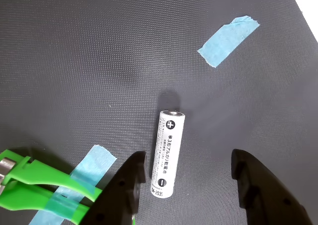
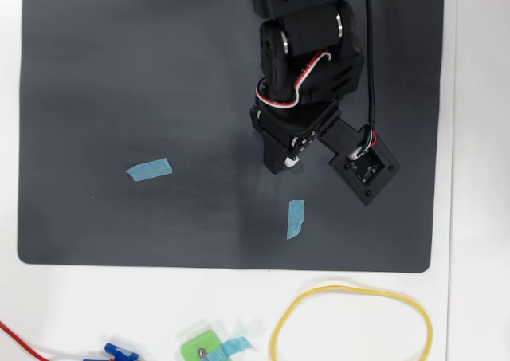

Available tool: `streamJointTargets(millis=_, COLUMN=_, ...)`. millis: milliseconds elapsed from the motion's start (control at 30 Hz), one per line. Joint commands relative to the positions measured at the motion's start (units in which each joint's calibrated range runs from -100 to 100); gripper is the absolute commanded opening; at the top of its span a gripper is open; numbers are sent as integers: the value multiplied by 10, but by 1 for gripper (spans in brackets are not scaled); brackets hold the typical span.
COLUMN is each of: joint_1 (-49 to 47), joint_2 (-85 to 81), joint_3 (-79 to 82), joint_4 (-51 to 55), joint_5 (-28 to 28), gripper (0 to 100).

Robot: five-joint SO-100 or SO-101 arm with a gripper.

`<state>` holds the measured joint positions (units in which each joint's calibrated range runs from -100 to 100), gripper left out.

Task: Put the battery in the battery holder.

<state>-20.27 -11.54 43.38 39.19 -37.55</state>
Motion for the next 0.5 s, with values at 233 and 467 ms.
streamJointTargets(millis=233, joint_1=4, joint_2=72, joint_3=-36, joint_4=-33, joint_5=3, gripper=18)
streamJointTargets(millis=467, joint_1=3, joint_2=73, joint_3=-36, joint_4=-34, joint_5=4, gripper=18)
